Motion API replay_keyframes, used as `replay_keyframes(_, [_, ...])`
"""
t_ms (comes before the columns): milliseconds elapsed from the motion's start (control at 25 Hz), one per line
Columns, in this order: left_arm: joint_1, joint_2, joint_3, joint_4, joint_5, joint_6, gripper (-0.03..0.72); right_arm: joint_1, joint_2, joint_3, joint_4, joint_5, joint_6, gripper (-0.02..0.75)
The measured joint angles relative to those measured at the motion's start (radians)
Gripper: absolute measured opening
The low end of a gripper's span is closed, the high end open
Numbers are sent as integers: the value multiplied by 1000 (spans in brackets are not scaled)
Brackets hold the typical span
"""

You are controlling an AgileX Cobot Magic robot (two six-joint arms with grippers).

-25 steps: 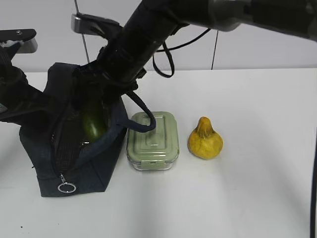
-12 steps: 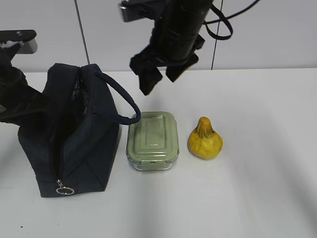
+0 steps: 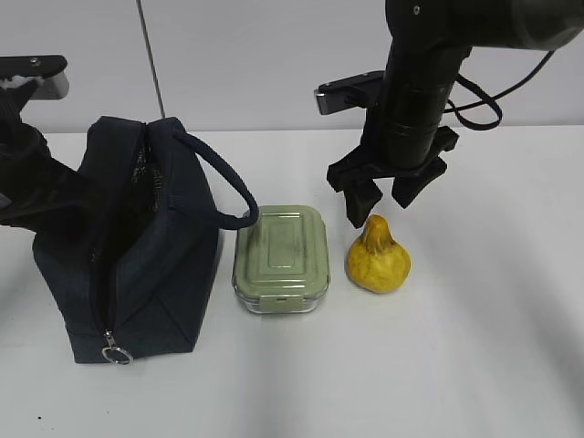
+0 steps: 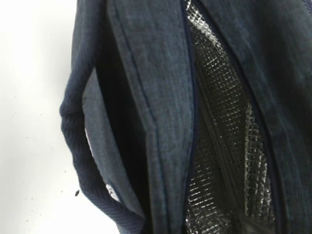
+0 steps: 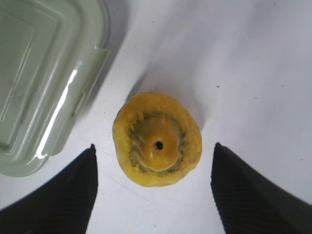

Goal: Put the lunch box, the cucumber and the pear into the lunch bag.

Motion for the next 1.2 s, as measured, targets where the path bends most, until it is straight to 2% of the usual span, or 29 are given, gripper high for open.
replay_keyframes(320, [0,0,0,1,0,0,12,0,59,4,6,-10,-17,501])
replay_keyframes(400, [0,0,0,1,0,0,12,0,78,4,8,-10,-20,467])
replay_keyframes(560, [0,0,0,1,1,0,12,0,82,4,8,-10,-28,244])
replay_keyframes(640, [0,0,0,1,1,0,12,-1,82,4,8,-10,-28,187])
replay_keyframes(880, [0,0,0,1,2,0,12,-1,-24,8,39,-74,-31,176])
replay_keyframes(960, [0,0,0,1,2,0,12,-1,-103,8,128,-146,-78,176])
replay_keyframes(1040, [0,0,0,3,2,0,12,-1,-162,8,294,-227,-209,176])
replay_keyframes(1200, [0,0,0,4,3,0,12,17,-194,8,708,-313,-524,176])
